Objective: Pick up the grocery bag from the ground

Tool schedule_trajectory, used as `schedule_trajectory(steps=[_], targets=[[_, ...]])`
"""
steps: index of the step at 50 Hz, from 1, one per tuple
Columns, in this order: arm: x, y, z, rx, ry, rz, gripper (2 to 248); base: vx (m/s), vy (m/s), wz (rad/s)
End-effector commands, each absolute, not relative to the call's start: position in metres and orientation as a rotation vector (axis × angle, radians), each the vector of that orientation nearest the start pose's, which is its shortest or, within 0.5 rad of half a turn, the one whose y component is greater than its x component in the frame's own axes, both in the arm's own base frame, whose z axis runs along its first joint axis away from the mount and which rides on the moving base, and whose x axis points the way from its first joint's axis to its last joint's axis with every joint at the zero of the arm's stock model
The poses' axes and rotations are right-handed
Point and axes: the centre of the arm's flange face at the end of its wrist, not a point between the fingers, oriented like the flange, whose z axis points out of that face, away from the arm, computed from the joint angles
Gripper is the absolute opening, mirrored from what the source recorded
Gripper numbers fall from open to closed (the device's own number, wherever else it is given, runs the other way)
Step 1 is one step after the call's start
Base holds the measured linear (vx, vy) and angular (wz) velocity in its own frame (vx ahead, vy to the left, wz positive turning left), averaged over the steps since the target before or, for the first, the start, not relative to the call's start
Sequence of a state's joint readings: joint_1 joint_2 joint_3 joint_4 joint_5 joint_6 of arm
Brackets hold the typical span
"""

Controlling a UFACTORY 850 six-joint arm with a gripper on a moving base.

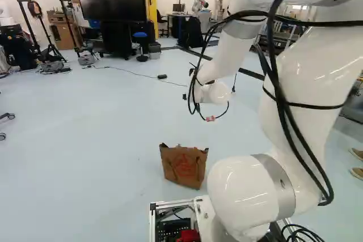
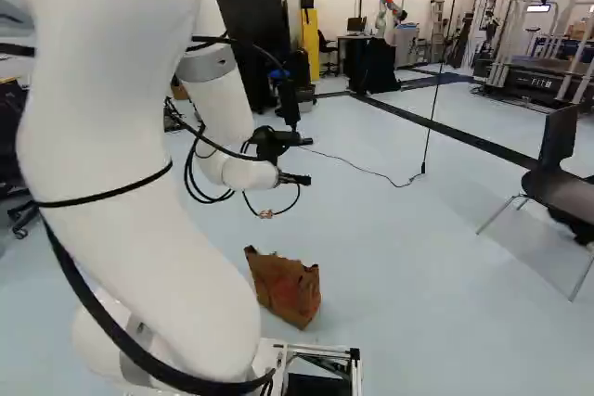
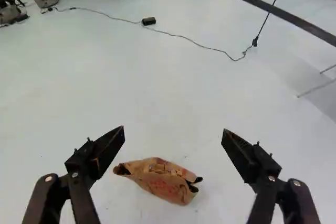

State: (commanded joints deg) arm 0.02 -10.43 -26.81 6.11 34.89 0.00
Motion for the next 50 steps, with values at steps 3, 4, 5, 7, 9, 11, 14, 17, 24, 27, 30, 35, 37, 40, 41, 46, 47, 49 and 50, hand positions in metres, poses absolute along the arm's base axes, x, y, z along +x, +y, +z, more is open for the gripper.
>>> schedule_trajectory(steps=[3,4,5,7,9,11,14,17,24,27,30,35,37,40,41,46,47,49,50], targets=[[0.411,-0.005,0.320,-2.856,0.166,-1.338,247,0.000,0.000,0.000],[0.413,-0.005,0.319,-2.860,0.166,-1.329,247,0.000,0.000,0.000],[0.415,-0.005,0.317,-2.864,0.165,-1.320,247,0.000,0.000,0.000],[0.419,-0.005,0.314,-2.872,0.164,-1.302,247,0.000,0.000,0.000],[0.423,-0.004,0.311,-2.880,0.161,-1.281,247,0.000,0.000,0.000],[0.427,-0.003,0.307,-2.889,0.157,-1.259,247,0.000,0.000,0.000],[0.433,-0.002,0.303,-2.901,0.148,-1.227,247,0.000,0.000,0.000],[0.438,0.000,0.298,-2.912,0.137,-1.193,247,0.000,0.000,0.000],[0.451,0.006,0.285,-2.938,0.108,-1.113,247,0.000,0.000,0.000],[0.457,0.008,0.280,-2.949,0.095,-1.079,247,0.000,0.000,0.000],[0.462,0.011,0.275,-2.959,0.082,-1.046,247,0.000,0.000,0.000],[0.471,0.016,0.266,-2.974,0.060,-0.991,247,0.000,0.000,0.000],[0.474,0.017,0.263,-2.980,0.052,-0.969,247,0.000,0.000,0.000],[0.479,0.020,0.257,-2.989,0.039,-0.936,247,0.000,0.000,0.000],[0.480,0.020,0.256,-2.992,0.036,-0.924,247,0.000,0.000,0.000],[0.483,0.022,0.247,-3.009,0.021,-0.863,247,0.000,0.000,0.000],[0.483,0.022,0.246,-3.013,0.019,-0.851,247,0.000,0.000,0.000],[0.483,0.023,0.242,-3.020,0.014,-0.825,247,0.000,0.000,0.000],[0.483,0.023,0.241,-3.024,0.012,-0.812,247,0.000,0.000,0.000]])
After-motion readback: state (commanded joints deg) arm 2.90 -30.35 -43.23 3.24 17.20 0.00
